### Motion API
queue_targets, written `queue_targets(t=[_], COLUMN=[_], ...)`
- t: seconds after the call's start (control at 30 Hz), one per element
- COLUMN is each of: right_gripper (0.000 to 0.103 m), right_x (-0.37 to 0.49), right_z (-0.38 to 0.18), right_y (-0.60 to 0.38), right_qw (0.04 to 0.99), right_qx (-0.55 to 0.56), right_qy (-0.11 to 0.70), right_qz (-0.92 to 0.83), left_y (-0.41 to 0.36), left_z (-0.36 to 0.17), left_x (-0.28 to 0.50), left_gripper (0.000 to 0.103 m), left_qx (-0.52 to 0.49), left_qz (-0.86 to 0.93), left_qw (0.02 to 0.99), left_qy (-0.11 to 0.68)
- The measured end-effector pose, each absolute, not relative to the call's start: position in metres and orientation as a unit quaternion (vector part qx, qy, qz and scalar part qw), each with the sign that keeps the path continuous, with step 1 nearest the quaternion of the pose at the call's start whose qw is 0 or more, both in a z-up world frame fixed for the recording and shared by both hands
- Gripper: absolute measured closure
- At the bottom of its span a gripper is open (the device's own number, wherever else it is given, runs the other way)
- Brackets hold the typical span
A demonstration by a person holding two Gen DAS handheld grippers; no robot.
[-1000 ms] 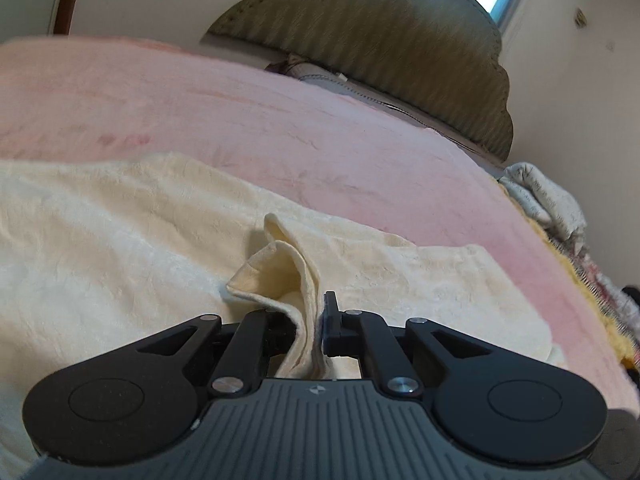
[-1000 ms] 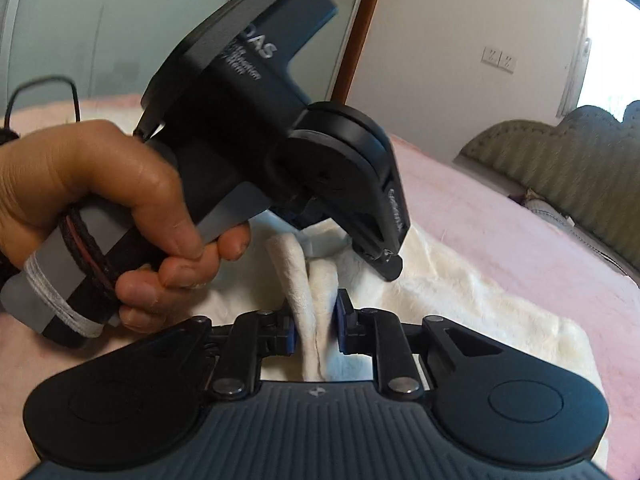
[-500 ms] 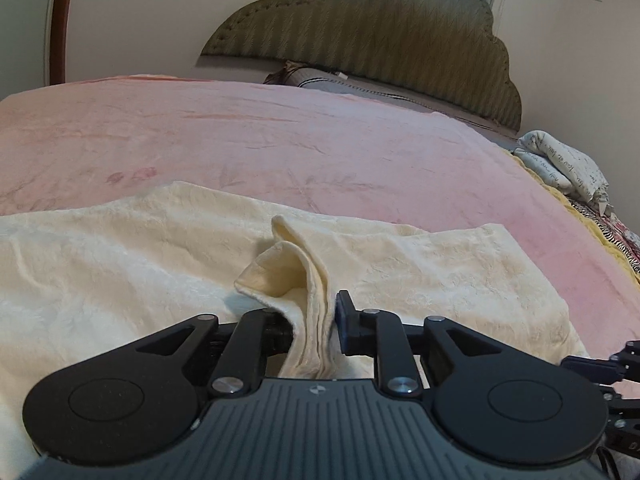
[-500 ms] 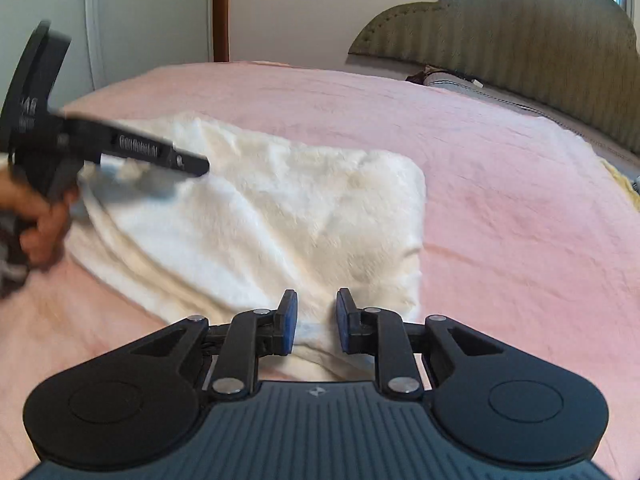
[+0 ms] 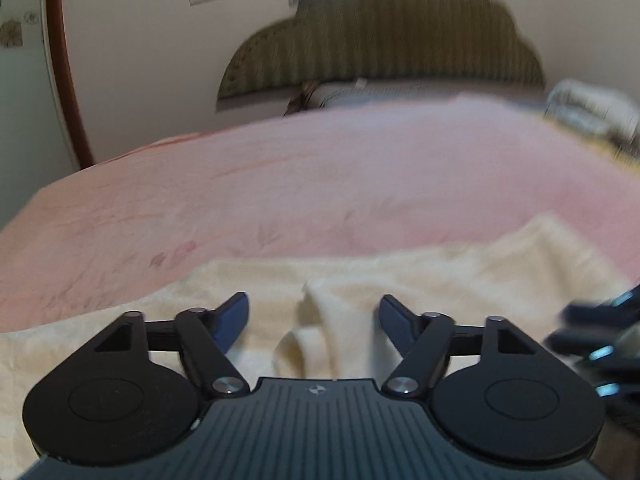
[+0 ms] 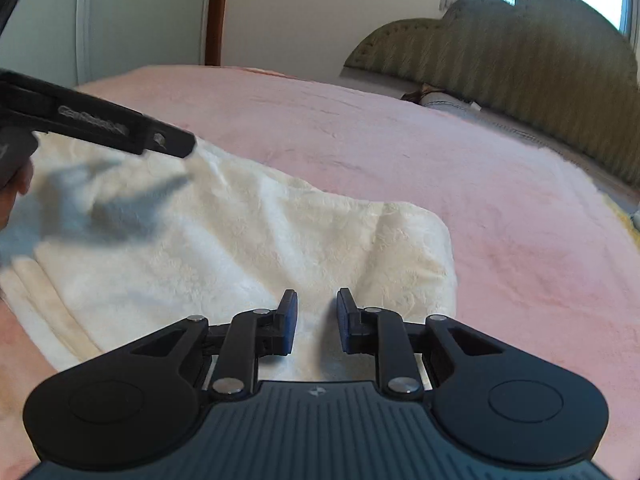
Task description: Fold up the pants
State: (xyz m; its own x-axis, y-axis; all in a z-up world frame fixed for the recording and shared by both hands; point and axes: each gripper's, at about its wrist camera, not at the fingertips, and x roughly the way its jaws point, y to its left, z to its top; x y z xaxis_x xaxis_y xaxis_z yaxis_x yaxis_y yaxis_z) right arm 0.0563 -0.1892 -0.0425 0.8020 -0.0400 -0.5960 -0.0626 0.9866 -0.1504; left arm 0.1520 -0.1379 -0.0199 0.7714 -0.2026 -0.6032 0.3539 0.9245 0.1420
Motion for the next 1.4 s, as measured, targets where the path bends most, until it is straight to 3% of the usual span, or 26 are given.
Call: queue_targets(t=[0.2, 0.33, 0.57, 0.73, 0.87, 0.93, 1.03, 1.27, 1.4], right_gripper=[0.082, 0.082, 0.082, 0.067, 0.067, 0.069, 0.094, 0.094, 0.094], right_x=[0.021, 0.004, 0.000, -0.003, -0.009, -0.005, 0.005, -0.004, -0.012], right_z=[-0.018, -0.015, -0.039, -0.048, -0.054, -0.060, -0.068, -0.024, -0.011], right_y=[-0.146, -0.102, -0.072, -0.066, -0.059, -0.054, -0.052, -0.102, -0.119], right_qw=[0.960, 0.952, 0.922, 0.914, 0.907, 0.904, 0.900, 0.958, 0.965], right_qx=[-0.088, -0.151, -0.252, -0.294, -0.332, -0.349, -0.361, -0.177, -0.140], right_qy=[0.253, 0.215, 0.242, 0.236, 0.217, 0.208, 0.211, 0.177, 0.163], right_qz=[0.082, 0.158, 0.166, 0.149, 0.144, 0.134, 0.124, 0.139, 0.151], left_y=[-0.094, -0.063, -0.026, -0.023, -0.025, -0.029, -0.034, -0.042, -0.049], left_z=[-0.005, 0.000, 0.005, 0.015, 0.020, 0.019, 0.013, -0.020, -0.046], left_x=[0.141, 0.137, 0.131, 0.125, 0.120, 0.121, 0.121, 0.137, 0.151], left_gripper=[0.028, 0.026, 0.026, 0.025, 0.019, 0.019, 0.019, 0.016, 0.016], left_qx=[0.039, -0.007, -0.115, -0.149, -0.179, -0.203, -0.227, -0.341, -0.423], left_qz=[-0.128, -0.121, -0.139, -0.164, -0.194, -0.231, -0.270, -0.313, -0.298], left_qw=[0.948, 0.942, 0.918, 0.910, 0.896, 0.874, 0.846, 0.759, 0.710], left_qy=[0.290, 0.314, 0.353, 0.352, 0.358, 0.375, 0.400, 0.458, 0.477])
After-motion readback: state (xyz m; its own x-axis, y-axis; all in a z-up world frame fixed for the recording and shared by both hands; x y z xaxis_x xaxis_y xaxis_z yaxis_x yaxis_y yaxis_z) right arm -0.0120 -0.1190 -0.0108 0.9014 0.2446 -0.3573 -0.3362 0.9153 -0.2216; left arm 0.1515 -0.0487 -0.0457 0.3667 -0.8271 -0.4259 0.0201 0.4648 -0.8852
